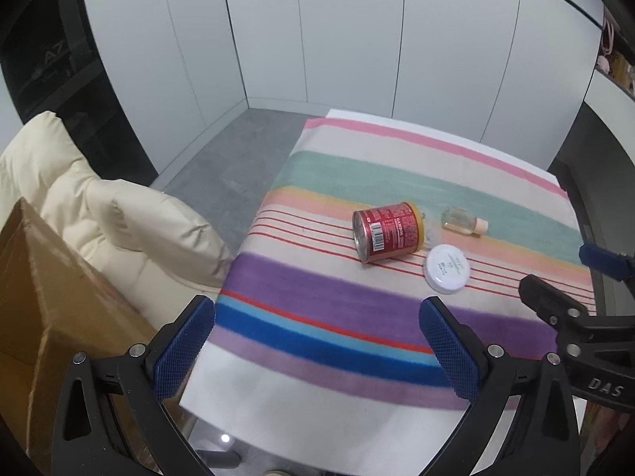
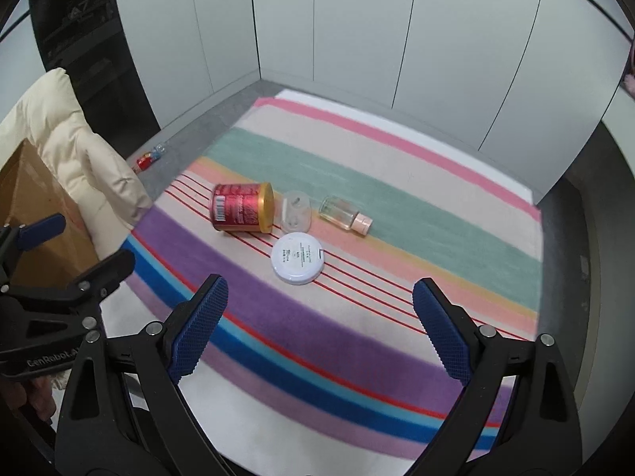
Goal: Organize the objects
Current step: 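Withdraw both tools from the box back over the table, then grasp the red-and-gold can with the left gripper while the right grasps the white compact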
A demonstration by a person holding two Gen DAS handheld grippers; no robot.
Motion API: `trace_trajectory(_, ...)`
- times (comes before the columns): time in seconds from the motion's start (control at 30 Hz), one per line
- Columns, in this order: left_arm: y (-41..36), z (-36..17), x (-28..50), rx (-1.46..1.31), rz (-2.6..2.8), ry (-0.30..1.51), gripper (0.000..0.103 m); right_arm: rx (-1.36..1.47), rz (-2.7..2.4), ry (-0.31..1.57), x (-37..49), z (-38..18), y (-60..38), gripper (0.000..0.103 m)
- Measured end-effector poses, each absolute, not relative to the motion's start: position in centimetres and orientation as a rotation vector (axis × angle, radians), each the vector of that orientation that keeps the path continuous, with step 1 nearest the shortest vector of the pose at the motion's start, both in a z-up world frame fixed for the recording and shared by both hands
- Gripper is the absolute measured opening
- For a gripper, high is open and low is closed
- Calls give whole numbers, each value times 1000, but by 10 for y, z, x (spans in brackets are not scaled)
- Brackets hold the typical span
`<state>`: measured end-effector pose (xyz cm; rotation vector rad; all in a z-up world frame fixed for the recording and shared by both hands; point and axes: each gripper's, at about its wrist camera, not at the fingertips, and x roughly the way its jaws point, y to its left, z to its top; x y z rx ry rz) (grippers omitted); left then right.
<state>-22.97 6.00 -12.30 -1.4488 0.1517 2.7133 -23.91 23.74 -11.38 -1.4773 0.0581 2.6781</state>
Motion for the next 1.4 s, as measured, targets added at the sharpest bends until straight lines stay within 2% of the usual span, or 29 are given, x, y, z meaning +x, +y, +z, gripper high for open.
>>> trace_trajectory(0.13, 64, -140, -244, -1475, 2690, 181, 102, -1534, 2662, 50, -256, -142, 239, 91)
trace_trajectory(0.33, 65, -162, -258, -1507, 2663, 191, 97, -1593, 2644, 85, -275, -177, 240, 91)
trace_trajectory(0.7, 65, -191, -278, -1558, 2634, 170, 97, -1617, 2640, 88, -294, -230, 231, 87)
trace_trajectory(0.8, 69, -194, -283, -1553, 2632, 162, 98, -1573, 2666, 23, -299, -234, 225, 78)
trace_trajectory(0.87, 73, -196, -287, -1554, 2621, 151, 98, -1551, 2704, 8, -301, -233, 224, 60)
trace_trajectory(0.93, 80, -198, -291, -1546, 2608, 152, 98, -1534, 2698, -17, -302, -233, 226, 60)
trace_trajectory(1.4, 129, -208, -326, -1530, 2625, 116, 97, -1496, 2590, 127, -287, -237, 285, 60)
